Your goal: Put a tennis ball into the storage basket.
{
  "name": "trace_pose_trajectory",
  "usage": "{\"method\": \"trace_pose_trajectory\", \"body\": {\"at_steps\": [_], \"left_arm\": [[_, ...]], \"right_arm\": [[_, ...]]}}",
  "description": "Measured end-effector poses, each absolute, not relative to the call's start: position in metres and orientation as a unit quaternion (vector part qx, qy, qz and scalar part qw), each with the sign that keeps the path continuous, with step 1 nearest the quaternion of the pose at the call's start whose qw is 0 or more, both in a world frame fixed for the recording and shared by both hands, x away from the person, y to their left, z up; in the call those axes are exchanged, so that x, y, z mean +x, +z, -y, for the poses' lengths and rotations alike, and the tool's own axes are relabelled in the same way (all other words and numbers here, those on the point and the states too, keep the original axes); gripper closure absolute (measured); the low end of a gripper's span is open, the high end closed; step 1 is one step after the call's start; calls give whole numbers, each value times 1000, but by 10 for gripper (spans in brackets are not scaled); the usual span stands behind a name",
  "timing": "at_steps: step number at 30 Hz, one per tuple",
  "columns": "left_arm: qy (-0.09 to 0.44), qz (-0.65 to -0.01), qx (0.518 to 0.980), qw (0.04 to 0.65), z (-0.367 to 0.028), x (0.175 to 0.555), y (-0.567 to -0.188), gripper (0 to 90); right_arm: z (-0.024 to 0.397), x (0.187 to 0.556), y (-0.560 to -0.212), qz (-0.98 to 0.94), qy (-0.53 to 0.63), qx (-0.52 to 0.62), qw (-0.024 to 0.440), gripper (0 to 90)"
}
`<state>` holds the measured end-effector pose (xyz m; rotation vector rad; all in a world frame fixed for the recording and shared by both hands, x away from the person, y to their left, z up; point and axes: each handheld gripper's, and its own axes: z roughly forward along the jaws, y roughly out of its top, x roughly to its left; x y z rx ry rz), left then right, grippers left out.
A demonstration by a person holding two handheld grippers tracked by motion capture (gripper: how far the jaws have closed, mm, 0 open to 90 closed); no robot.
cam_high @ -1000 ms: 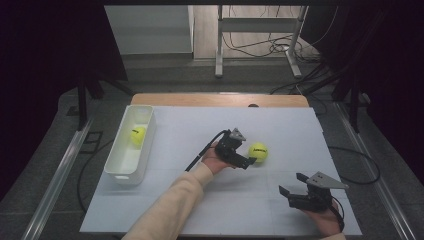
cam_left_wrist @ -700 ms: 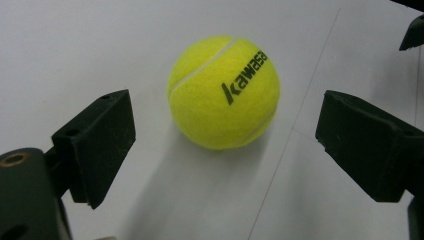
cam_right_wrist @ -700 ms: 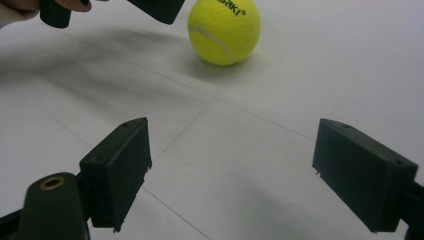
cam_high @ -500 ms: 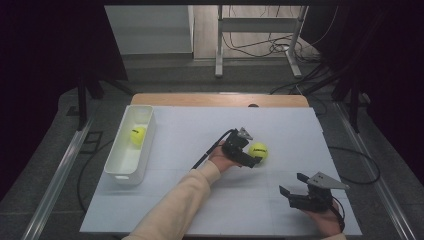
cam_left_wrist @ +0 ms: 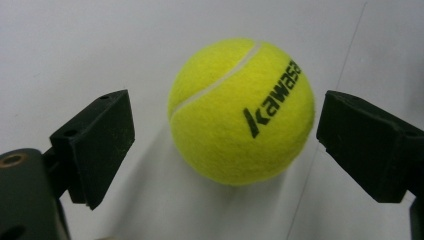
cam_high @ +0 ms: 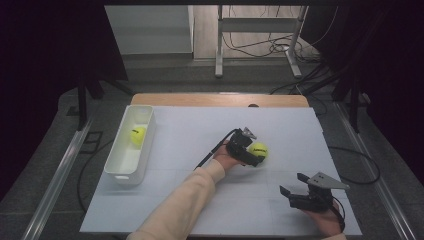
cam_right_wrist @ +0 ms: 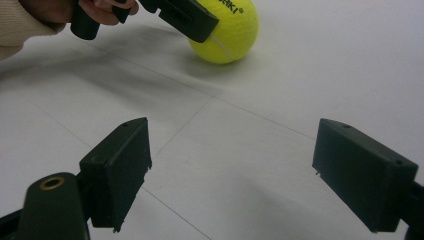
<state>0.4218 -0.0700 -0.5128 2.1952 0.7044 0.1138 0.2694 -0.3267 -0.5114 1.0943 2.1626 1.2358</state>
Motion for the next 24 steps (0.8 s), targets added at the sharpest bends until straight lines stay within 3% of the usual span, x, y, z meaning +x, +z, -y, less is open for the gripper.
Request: {"method": "trace_pose_trajectory", "body": {"at_steps": [9,12,15,24], "left_arm": [[38,-278,872,402,75,426,-517,98],[28,-273,872,405,77,426,-518,136],[14,-275,867,416,76,426,-518,256],[29,-275,869,410,72,423,-509,270]], "right_arm": [[327,270,-512,-777,445,394,208,162],[327,270,-512,-777,445,394,208,162],[328,270,-512,-776,446,395,207,162],[328,269,-512,-776,446,395,209,162]]}}
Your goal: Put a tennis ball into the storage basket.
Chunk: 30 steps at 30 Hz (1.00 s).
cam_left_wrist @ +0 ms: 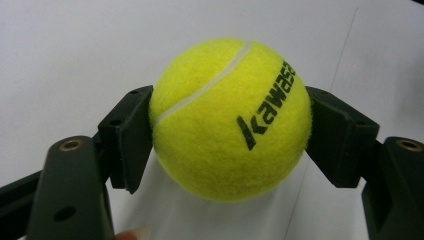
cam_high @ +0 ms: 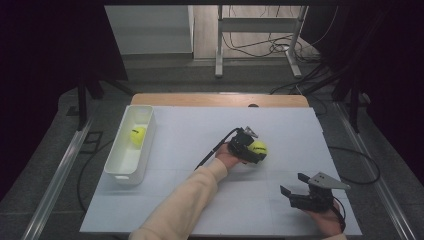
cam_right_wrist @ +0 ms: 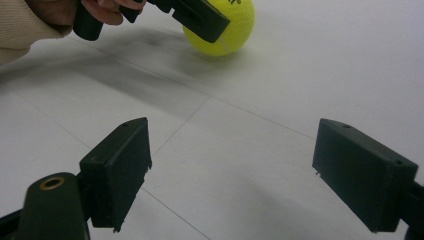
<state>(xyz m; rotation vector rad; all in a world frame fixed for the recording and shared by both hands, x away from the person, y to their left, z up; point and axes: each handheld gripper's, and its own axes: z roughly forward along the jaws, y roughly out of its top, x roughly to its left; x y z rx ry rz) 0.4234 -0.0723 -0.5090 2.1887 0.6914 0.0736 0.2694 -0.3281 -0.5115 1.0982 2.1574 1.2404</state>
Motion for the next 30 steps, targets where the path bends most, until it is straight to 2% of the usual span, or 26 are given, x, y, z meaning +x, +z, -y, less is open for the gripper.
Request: {"method": "trace_pose_trajectory", "body": {"at_steps": [30], "left_arm": [[42,-277,857,433,33,405,-492,269]], "right_arm": [[328,269,-510,-774,446,396,214,162]]}}
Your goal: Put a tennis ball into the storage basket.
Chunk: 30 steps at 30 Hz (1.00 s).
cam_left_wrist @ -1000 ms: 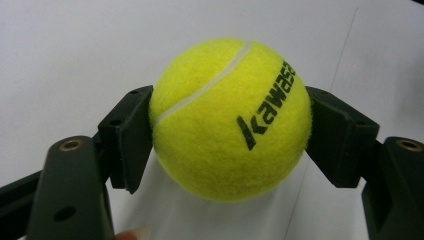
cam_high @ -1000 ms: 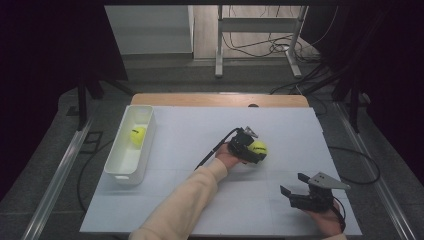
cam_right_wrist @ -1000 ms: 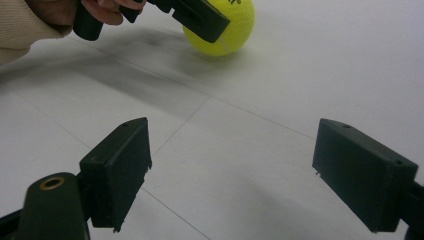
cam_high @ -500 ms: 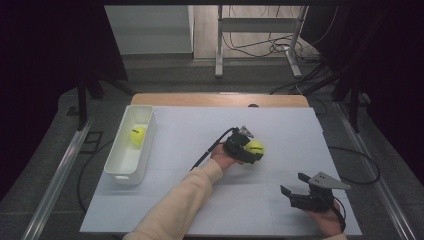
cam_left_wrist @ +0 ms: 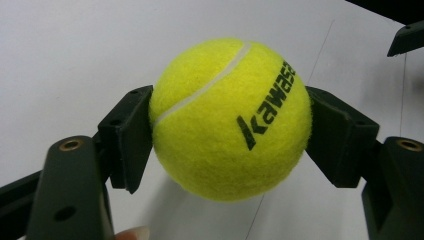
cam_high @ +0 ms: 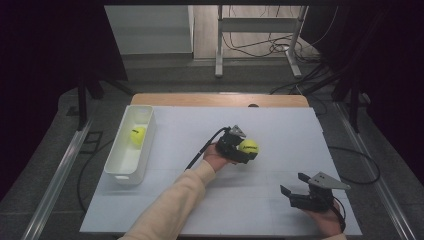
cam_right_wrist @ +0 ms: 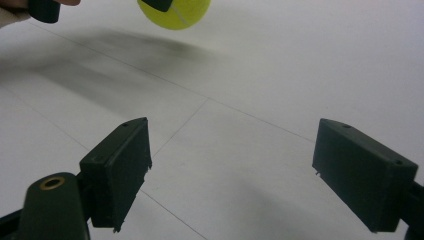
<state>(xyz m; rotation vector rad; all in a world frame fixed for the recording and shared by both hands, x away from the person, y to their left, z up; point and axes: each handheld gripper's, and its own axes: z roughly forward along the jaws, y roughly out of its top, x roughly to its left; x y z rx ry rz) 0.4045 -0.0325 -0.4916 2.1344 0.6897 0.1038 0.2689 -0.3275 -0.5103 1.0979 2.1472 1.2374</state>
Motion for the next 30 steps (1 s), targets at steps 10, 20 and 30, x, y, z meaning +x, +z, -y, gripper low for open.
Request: {"method": "trace_pose_trajectory", "body": {"at_steps": [10,20,30], "left_arm": [[40,-275,850,447,23,398,-486,269],[46,-280,850,445,12,391,-482,268],[48,-280,846,452,0,383,-481,268]], "right_arm": [[327,268,-510,-772,446,397,218,163],[327,269,-510,-772,445,397,218,162],[327,269,-510,-775,443,396,217,164]]}}
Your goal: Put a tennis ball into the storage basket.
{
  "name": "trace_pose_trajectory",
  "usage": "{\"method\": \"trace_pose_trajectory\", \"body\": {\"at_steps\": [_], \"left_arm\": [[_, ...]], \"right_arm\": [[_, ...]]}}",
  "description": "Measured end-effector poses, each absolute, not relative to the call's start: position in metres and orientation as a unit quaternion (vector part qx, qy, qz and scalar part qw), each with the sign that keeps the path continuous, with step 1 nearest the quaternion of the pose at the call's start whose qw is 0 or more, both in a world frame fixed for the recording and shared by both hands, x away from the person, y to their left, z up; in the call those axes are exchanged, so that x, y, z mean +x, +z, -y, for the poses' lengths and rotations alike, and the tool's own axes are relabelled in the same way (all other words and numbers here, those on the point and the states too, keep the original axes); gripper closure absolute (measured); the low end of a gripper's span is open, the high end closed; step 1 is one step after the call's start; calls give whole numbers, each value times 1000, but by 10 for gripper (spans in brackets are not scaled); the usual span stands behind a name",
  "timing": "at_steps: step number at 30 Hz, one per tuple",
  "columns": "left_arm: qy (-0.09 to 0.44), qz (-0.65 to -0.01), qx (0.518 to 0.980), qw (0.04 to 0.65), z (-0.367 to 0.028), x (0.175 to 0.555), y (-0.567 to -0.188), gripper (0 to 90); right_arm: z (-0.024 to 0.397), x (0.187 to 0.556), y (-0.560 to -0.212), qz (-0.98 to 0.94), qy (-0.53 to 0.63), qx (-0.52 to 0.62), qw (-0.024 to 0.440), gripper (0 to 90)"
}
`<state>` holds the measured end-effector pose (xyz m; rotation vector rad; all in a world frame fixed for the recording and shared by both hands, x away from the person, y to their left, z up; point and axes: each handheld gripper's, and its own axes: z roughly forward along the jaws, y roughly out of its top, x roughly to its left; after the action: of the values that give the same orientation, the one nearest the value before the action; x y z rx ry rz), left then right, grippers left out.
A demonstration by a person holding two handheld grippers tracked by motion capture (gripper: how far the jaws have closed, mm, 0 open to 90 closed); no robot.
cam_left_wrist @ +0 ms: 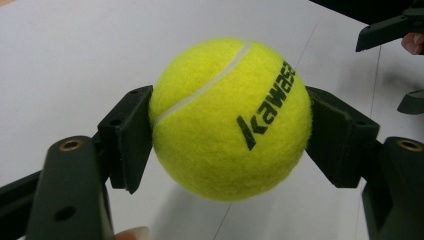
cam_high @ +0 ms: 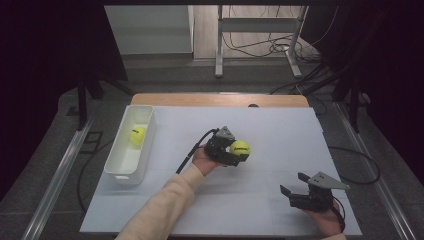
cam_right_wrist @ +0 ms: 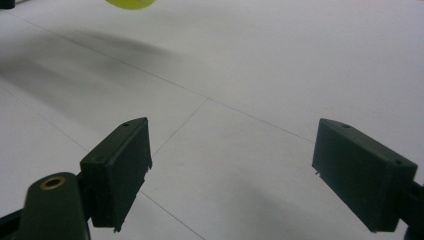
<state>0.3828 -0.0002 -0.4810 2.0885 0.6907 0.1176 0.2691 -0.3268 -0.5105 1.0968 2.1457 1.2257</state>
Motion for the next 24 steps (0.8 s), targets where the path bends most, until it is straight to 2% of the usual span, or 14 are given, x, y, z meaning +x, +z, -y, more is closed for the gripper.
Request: {"method": "trace_pose_trajectory", "body": {"at_steps": [24], "left_arm": [[62,-284,842,454,-16,373,-476,268]], "right_arm": [[326,269,-511,-775,442,395,216,164]]}}
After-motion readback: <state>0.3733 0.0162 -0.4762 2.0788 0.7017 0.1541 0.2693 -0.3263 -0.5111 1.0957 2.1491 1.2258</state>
